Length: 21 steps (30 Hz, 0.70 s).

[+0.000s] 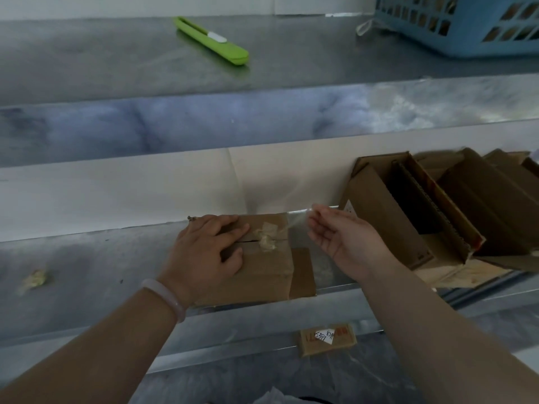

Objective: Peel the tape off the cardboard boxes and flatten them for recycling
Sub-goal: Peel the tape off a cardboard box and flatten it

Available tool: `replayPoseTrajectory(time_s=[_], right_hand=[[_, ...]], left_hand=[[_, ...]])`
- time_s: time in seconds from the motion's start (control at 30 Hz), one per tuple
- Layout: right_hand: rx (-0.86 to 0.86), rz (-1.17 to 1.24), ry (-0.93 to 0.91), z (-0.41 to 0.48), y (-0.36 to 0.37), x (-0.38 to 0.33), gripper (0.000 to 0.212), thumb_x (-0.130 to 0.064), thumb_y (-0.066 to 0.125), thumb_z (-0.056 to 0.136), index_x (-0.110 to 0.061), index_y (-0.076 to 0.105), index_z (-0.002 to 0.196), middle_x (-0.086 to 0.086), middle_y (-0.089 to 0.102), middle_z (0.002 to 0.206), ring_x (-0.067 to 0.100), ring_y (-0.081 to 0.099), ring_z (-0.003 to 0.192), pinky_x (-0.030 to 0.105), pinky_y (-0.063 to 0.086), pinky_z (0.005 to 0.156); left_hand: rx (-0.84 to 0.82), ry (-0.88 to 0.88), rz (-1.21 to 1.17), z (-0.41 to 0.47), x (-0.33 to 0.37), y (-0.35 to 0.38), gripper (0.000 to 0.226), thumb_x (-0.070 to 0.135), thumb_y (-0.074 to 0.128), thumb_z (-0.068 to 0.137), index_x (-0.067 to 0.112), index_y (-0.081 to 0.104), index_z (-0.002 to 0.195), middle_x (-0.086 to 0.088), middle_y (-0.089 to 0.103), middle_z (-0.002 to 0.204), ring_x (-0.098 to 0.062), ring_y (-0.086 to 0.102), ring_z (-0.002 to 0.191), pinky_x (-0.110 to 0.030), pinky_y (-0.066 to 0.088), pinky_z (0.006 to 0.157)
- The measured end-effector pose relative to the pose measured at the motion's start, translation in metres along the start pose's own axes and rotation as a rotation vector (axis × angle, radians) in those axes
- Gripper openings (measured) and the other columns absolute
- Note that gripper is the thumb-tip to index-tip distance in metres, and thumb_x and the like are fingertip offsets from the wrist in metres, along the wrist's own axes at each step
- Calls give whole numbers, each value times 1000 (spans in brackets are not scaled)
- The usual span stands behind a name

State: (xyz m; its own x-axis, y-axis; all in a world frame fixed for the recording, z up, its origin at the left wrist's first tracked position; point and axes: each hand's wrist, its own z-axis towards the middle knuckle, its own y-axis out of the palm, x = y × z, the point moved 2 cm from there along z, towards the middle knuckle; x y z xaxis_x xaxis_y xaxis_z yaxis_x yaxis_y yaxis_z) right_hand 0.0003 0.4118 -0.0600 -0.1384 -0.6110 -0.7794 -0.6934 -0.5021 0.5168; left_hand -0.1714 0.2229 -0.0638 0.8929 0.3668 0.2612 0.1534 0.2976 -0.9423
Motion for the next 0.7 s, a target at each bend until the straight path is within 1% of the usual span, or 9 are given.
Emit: replayPoseTrajectory(time_s=[0.07, 0.13, 0.17, 0.23, 0.37, 0.43, 0.5, 0.6, 0.7], right_hand=[[57, -195, -76, 6, 0, 9, 26, -12, 64, 91, -14, 67, 117, 4, 72, 110, 12, 67, 99, 25, 55, 79], [109, -646, -216, 9, 5, 13, 38, -22, 69, 88, -27, 62, 125, -12, 67, 116, 0, 61, 106, 15, 47, 84], [108, -791, -270, 10, 9, 13, 44, -25, 70, 87, -33, 58, 128, -21, 63, 116, -7, 57, 107, 9, 43, 83], [80, -843, -344, 11, 18, 13, 45, -22, 73, 85, -39, 57, 124, -28, 60, 111, -13, 55, 104, 2, 41, 79], [73, -966, -538, 8, 32, 7, 31, -14, 76, 81, -40, 61, 89, -15, 67, 88, -9, 62, 81, 2, 44, 67], [91, -1001, -562, 7, 34, 1, 26, -14, 76, 80, -36, 62, 84, -12, 65, 83, -5, 61, 73, 4, 44, 62], [90, -888, -451, 8, 31, -5, 21, -12, 76, 80, -29, 65, 86, -6, 66, 84, -1, 64, 71, 9, 49, 59], [42, -656, -92, 8, 24, -12, 14, -3, 72, 83, -14, 68, 91, 5, 69, 86, 7, 71, 68, 20, 55, 56], [45, -592, 120, 7, 17, -9, 12, 1, 66, 87, -8, 69, 96, 6, 69, 78, 7, 67, 61, 20, 52, 50]], left_hand=[[-1, 2, 3, 0, 0, 0, 52, 51, 38, 83, 32, 62, 126, 7, 56, 132, -19, 52, 119, -40, 40, 102], [-13, -3, 7, 0, 0, 0, 53, 52, 36, 83, 33, 61, 127, 8, 55, 132, -18, 50, 120, -41, 40, 102], [-22, -7, 13, 0, 0, 0, 54, 53, 36, 83, 34, 59, 128, 9, 54, 133, -18, 49, 121, -41, 39, 102], [-28, -9, 14, 0, 0, 0, 55, 53, 35, 83, 34, 59, 129, 9, 54, 134, -18, 49, 121, -41, 38, 103], [-33, -16, 8, 0, -2, 1, 55, 54, 35, 82, 35, 59, 128, 9, 53, 135, -17, 48, 122, -41, 37, 104], [-29, -24, 2, 0, -1, 1, 55, 55, 35, 82, 36, 59, 128, 10, 53, 135, -17, 48, 123, -42, 37, 104], [-21, -28, 0, 0, -1, 1, 55, 54, 35, 82, 36, 59, 128, 10, 54, 134, -17, 48, 123, -42, 37, 105], [-11, -19, -9, 0, 0, 1, 54, 53, 36, 82, 35, 60, 127, 10, 55, 133, -17, 49, 122, -43, 38, 103], [-8, -17, -14, 0, -1, 1, 53, 53, 37, 83, 35, 60, 127, 10, 54, 133, -17, 49, 122, -43, 38, 103]])
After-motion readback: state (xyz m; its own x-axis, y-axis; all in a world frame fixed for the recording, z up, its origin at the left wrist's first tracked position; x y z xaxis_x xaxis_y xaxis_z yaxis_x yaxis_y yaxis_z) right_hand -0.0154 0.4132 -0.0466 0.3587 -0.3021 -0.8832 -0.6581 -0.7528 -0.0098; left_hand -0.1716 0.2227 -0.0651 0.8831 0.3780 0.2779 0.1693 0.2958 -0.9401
